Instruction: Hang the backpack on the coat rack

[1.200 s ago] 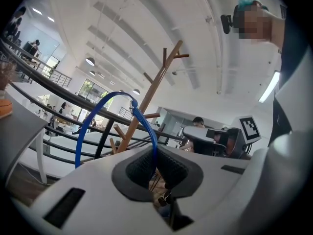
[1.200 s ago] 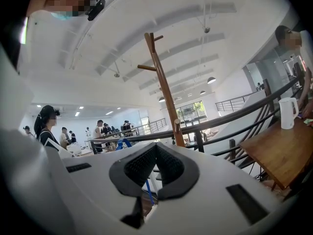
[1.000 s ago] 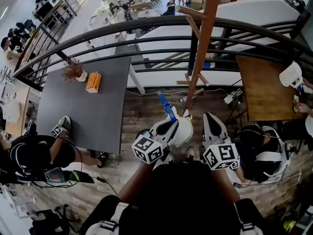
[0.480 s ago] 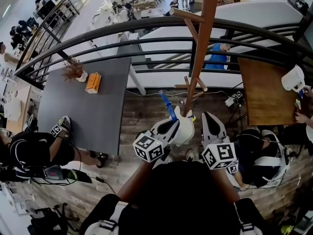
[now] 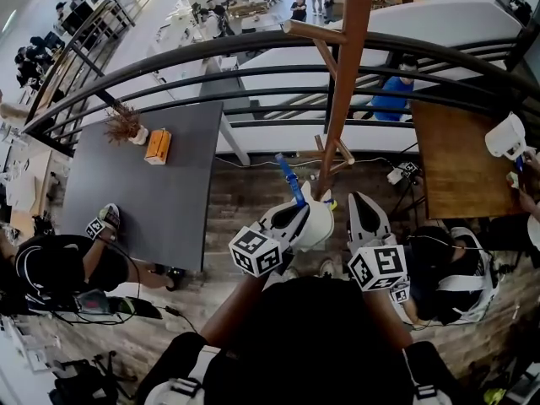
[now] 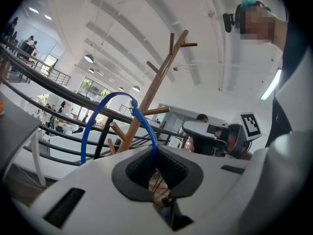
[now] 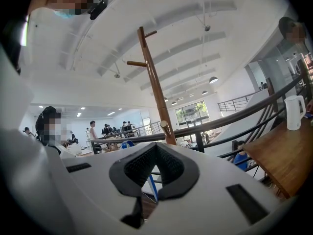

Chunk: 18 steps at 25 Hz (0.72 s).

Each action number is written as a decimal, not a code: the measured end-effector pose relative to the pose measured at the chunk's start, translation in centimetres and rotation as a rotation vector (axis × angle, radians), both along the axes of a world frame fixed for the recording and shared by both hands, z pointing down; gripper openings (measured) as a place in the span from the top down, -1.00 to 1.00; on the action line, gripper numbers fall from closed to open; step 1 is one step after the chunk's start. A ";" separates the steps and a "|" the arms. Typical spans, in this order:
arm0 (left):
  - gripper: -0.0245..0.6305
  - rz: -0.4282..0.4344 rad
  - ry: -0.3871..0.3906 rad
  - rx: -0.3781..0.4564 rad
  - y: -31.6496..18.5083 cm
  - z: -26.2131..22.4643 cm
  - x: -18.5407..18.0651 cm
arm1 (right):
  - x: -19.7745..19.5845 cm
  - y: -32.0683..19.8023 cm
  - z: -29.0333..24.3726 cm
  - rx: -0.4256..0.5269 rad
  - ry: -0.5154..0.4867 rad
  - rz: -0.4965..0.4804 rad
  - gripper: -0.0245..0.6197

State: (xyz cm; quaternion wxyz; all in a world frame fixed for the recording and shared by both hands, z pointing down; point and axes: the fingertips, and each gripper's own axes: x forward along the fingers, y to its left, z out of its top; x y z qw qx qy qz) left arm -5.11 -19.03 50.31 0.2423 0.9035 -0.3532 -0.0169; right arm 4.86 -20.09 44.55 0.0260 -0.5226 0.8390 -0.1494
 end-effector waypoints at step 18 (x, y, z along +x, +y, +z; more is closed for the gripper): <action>0.86 0.021 -0.007 -0.021 -2.9 0.7 1.7 | 1.5 -1.8 0.1 -0.016 0.005 0.007 0.89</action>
